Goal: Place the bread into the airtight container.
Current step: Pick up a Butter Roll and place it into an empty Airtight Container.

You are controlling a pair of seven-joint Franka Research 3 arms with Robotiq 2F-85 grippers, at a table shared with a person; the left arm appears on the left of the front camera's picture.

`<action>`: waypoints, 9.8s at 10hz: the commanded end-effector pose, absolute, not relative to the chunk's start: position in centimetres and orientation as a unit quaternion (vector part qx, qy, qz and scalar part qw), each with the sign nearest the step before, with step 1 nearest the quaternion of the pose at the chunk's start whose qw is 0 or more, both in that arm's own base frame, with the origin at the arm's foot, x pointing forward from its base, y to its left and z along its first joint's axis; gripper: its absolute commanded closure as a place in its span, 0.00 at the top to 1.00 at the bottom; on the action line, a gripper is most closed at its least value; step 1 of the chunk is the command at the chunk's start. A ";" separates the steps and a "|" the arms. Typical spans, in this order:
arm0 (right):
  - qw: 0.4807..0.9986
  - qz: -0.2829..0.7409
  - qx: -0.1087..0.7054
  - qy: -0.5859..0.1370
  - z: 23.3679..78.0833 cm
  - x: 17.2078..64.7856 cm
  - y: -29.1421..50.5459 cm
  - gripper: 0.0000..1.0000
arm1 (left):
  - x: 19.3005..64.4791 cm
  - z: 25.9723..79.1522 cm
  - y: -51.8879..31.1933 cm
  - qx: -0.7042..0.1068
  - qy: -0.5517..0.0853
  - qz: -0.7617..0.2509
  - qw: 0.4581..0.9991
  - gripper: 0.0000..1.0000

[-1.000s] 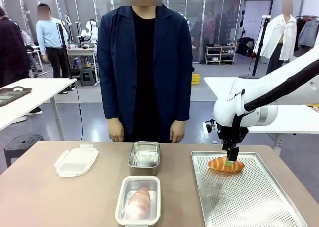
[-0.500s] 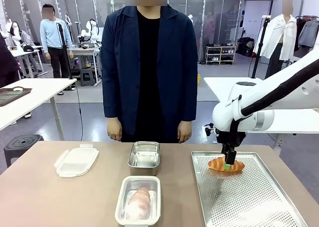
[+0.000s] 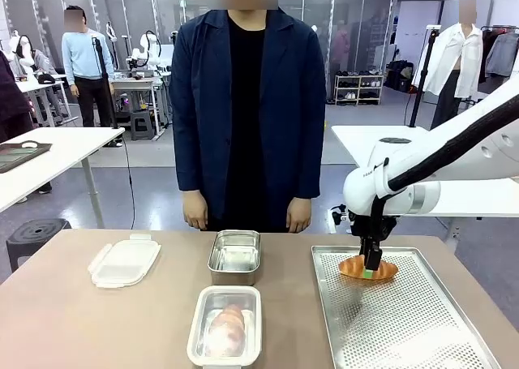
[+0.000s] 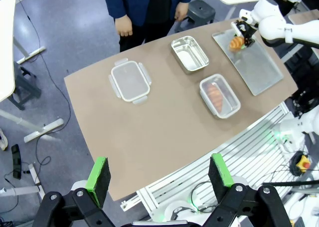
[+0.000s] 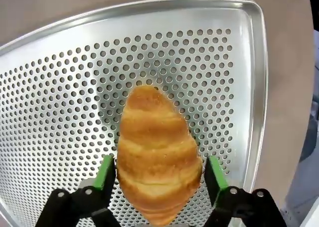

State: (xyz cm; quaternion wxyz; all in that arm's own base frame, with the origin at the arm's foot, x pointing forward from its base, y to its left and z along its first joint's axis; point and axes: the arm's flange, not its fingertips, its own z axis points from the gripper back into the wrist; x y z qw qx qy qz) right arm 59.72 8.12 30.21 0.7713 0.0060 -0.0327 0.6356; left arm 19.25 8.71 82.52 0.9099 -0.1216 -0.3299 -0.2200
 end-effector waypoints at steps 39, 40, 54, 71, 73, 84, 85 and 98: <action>0.985 0.142 0.017 -0.096 40.3 59.3 42.9 0.54 | 19.2 82.6 8.7 -0.122 -0.331 -0.227 0.908 1.00; 0.990 0.111 0.026 -0.077 40.0 59.2 43.4 0.54 | 19.2 82.6 8.7 -0.122 -0.331 -0.227 0.908 1.00; 0.998 -0.011 0.021 -0.062 35.8 62.0 42.7 1.00 | 19.2 82.6 8.7 -0.122 -0.331 -0.227 0.908 1.00; 0.998 -0.002 0.016 -0.058 35.9 61.6 42.3 1.00 | 19.2 82.6 8.7 -0.122 -0.331 -0.227 0.908 1.00; 0.998 -0.001 0.013 -0.053 35.7 61.5 42.2 1.00 | 19.2 82.6 8.7 -0.122 -0.331 -0.227 0.908 1.00; 0.990 0.058 -0.003 -0.127 62.1 48.7 23.1 1.00 | 19.2 82.6 8.7 -0.122 -0.331 -0.227 0.908 1.00; 0.987 0.060 0.008 -0.146 63.9 46.5 21.8 1.00 | 19.2 82.6 8.7 -0.122 -0.331 -0.227 0.908 1.00; 0.958 0.124 -0.018 -0.256 75.6 26.4 2.3 1.00 | 19.2 82.6 8.7 -0.122 -0.331 -0.227 0.908 1.00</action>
